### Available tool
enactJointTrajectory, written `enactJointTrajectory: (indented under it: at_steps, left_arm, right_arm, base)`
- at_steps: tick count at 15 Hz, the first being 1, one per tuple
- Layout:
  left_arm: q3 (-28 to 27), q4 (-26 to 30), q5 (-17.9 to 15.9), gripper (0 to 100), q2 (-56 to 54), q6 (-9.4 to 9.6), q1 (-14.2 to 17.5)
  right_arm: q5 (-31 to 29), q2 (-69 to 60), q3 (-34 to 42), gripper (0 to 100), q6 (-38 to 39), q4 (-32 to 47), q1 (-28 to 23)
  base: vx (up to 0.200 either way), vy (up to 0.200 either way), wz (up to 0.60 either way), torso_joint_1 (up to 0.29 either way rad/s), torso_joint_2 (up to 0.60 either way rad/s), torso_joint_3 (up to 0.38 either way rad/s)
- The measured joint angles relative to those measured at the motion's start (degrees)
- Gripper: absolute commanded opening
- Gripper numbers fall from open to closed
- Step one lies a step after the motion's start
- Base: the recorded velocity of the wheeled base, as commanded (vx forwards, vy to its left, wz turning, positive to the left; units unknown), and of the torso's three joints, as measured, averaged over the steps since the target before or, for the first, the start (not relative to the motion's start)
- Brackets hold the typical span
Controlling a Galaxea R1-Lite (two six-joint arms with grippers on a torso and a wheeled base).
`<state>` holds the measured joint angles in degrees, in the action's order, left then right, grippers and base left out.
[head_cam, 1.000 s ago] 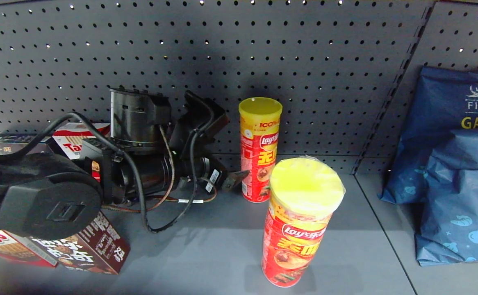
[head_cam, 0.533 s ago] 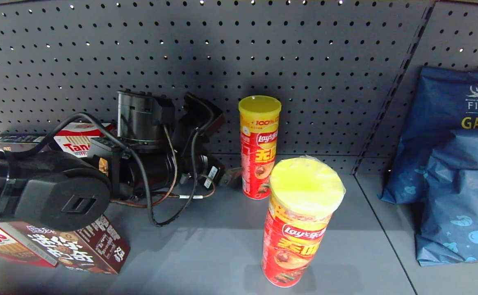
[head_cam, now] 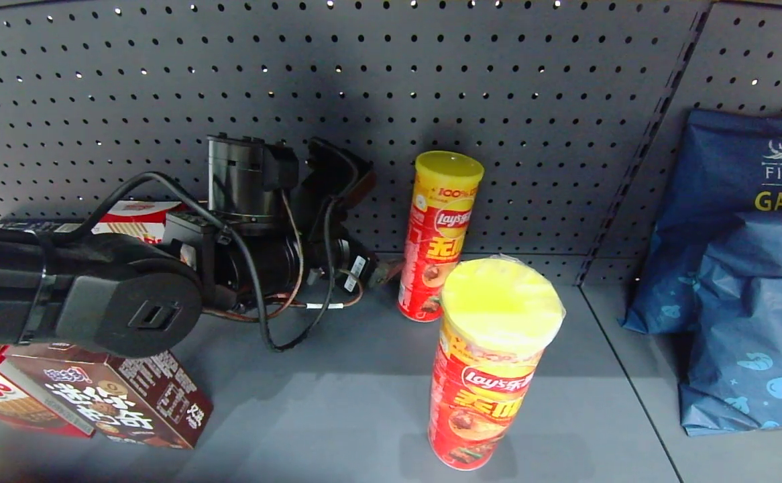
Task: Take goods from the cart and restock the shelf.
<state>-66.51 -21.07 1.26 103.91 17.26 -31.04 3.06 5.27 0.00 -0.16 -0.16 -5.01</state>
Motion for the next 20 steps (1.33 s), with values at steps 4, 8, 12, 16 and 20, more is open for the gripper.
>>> enactJointTrajectory:
  at_steps: [4,8,12,16,20]
  left_arm:
    - [0.00,-0.01,0.02,100,1.16,-0.68,-0.74]
    - [1.99,0.00,0.13,100,1.16,-1.08,-0.52]
    - [4.28,-0.06,1.43,100,-0.22,-0.99,-0.27]
    - [4.24,-0.01,1.61,100,-0.50,-0.68,-0.63]
    - [2.07,0.16,1.65,100,1.38,-0.68,-1.15]
  right_arm:
    - [0.00,0.00,0.00,100,0.00,0.00,0.00]
    - [0.00,0.00,0.00,100,0.00,0.00,0.00]
    - [0.00,0.00,0.00,100,0.00,0.00,0.00]
    - [0.00,0.00,0.00,100,0.00,0.00,0.00]
    - [0.00,0.00,0.00,100,0.00,0.00,0.00]
  base:
    - [0.000,0.000,0.00,0.000,0.00,0.000]
    - [0.000,0.000,0.00,0.000,0.00,0.000]
    - [0.000,0.000,0.00,0.000,0.00,0.000]
    - [0.000,0.000,0.00,0.000,0.00,0.000]
    - [0.000,0.000,0.00,0.000,0.00,0.000]
